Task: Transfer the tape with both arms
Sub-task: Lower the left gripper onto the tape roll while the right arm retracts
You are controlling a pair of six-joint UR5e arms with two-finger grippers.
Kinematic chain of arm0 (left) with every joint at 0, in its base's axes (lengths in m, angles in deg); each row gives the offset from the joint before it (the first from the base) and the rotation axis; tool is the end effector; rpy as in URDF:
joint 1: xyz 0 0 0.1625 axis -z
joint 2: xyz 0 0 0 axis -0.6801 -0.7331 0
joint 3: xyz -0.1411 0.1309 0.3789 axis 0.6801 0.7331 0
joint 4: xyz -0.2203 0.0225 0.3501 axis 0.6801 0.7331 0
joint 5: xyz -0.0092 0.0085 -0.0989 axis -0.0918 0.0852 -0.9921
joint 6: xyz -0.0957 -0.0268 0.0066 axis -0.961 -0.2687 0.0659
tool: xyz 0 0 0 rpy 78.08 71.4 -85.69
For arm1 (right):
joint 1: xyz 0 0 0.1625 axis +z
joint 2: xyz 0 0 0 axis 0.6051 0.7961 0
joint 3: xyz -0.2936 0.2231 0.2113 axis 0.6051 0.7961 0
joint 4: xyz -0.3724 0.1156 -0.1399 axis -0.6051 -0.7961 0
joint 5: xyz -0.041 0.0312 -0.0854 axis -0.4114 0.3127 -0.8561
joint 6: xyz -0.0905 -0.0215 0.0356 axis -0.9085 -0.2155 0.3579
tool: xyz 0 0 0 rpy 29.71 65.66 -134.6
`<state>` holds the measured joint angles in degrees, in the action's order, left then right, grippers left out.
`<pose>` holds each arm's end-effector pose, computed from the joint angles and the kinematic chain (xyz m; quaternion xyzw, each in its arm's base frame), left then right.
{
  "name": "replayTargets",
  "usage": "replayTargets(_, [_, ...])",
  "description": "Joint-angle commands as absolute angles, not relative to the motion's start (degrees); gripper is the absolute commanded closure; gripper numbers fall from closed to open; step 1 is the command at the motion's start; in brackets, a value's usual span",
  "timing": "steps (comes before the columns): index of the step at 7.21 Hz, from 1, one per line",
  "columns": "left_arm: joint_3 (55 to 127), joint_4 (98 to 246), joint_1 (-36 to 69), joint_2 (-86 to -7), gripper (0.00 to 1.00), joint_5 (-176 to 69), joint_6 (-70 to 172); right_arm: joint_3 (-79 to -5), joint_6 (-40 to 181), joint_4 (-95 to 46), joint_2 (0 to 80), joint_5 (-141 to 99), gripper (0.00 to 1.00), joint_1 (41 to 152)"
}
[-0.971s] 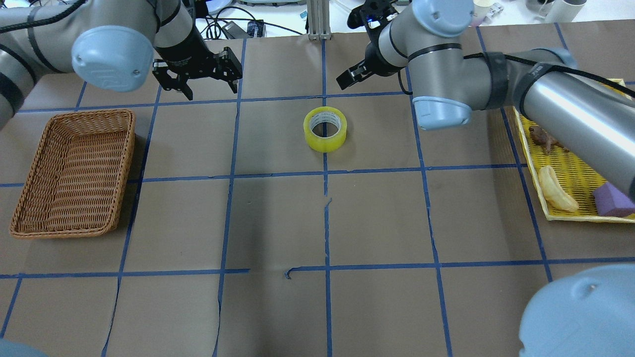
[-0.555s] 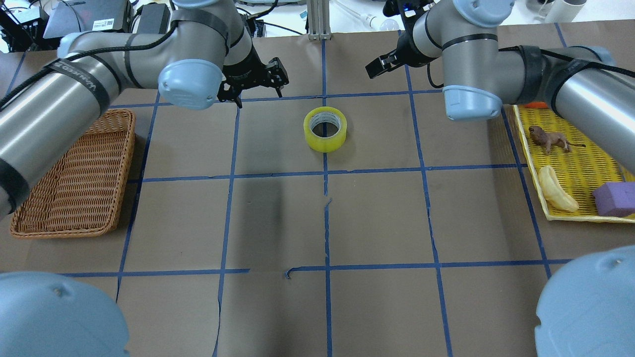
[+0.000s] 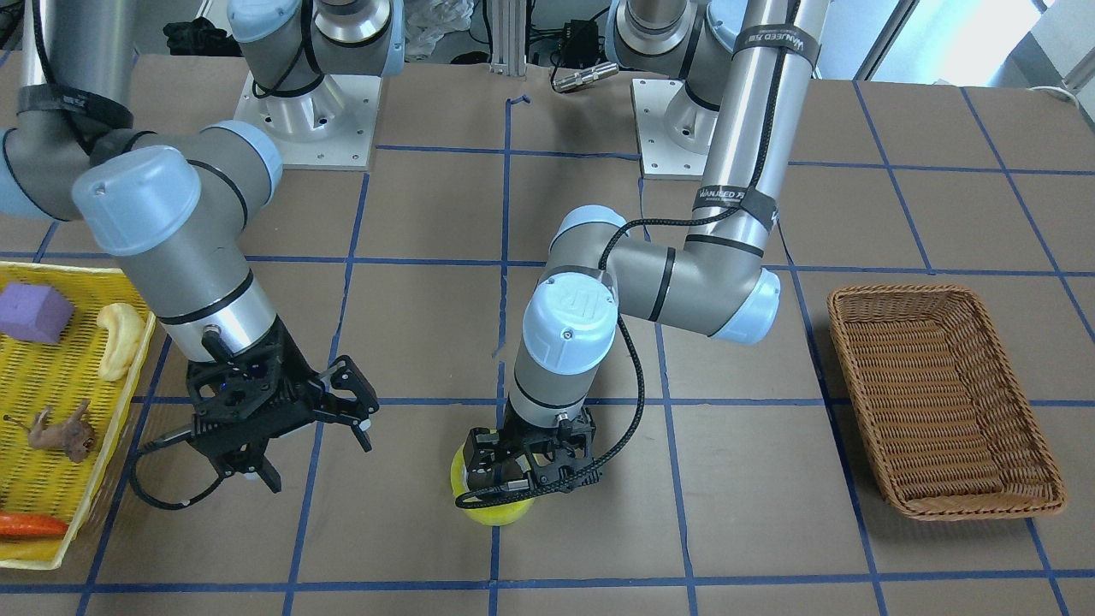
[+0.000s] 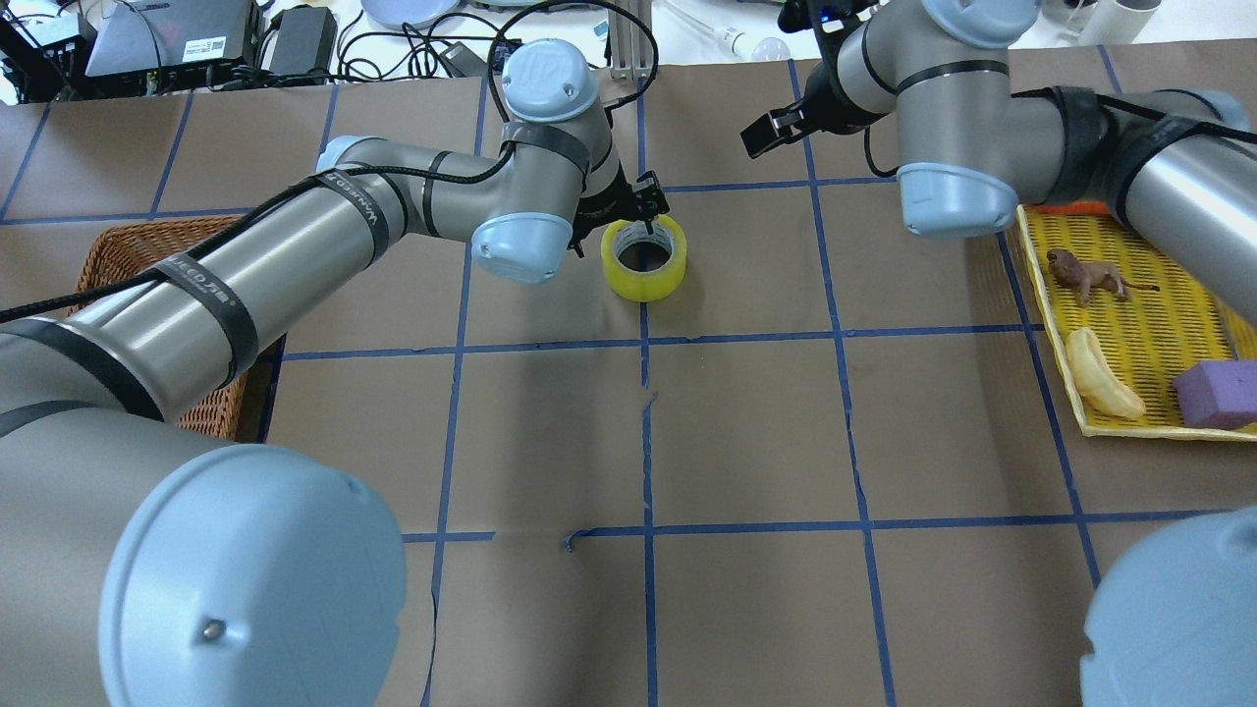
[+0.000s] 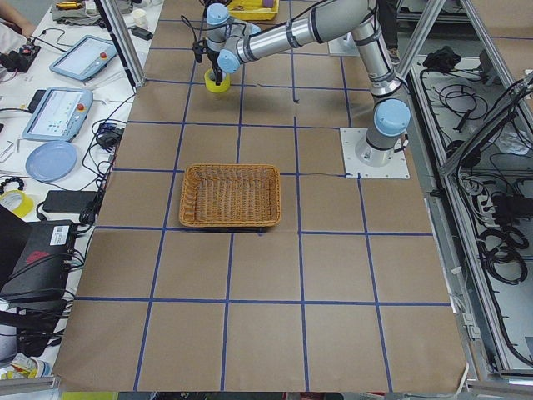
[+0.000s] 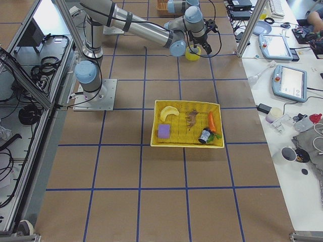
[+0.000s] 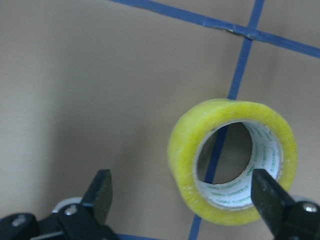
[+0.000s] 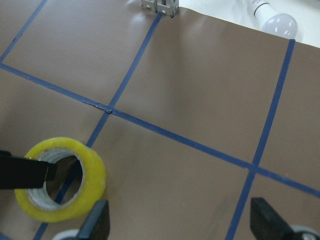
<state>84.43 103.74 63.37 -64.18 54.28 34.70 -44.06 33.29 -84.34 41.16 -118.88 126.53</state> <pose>-0.3321 -0.6392 0.2143 0.1244 -0.9874 0.0695 0.0682 0.1512 -0.6284 0.3554 -0.1926 0.9534 -0.2141 0.0897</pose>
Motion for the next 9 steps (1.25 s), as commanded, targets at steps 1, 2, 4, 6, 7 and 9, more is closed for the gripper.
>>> replayTargets(1, [84.3, 102.0, 63.8, -66.7, 0.23, 54.0, 37.8, -41.5, 32.7, -65.7, 47.7, -119.1, 0.00, 122.7])
replayTargets(2, [84.3, 102.1, 63.8, -66.5, 0.36, 54.4, 39.5, -39.7, 33.4, -57.0, 50.7, -122.8, 0.00, 122.0])
replayTargets(4, [84.2, 102.6, 63.7, -66.1, 0.71, 59.5, 40.9, -35.9, 34.2, -38.9, 55.3, -132.1, 0.00, 122.3])
replayTargets(6, [84.9, 105.5, 62.9, -64.8, 0.89, 59.8, 41.6, -30.8, 43.9, -30.4, 55.4, -134.5, 0.00, 124.3])
replayTargets(7, [84.9, 107.8, 62.3, -63.9, 1.00, 59.9, 42.3, -30.9, 52.0, -30.7, 54.7, -134.4, 0.00, 128.0])
replayTargets(9, [83.9, 114.3, 57.0, -60.0, 1.00, 59.7, 44.9, -30.5, 53.5, -30.7, 54.9, -134.4, 0.00, 128.6])
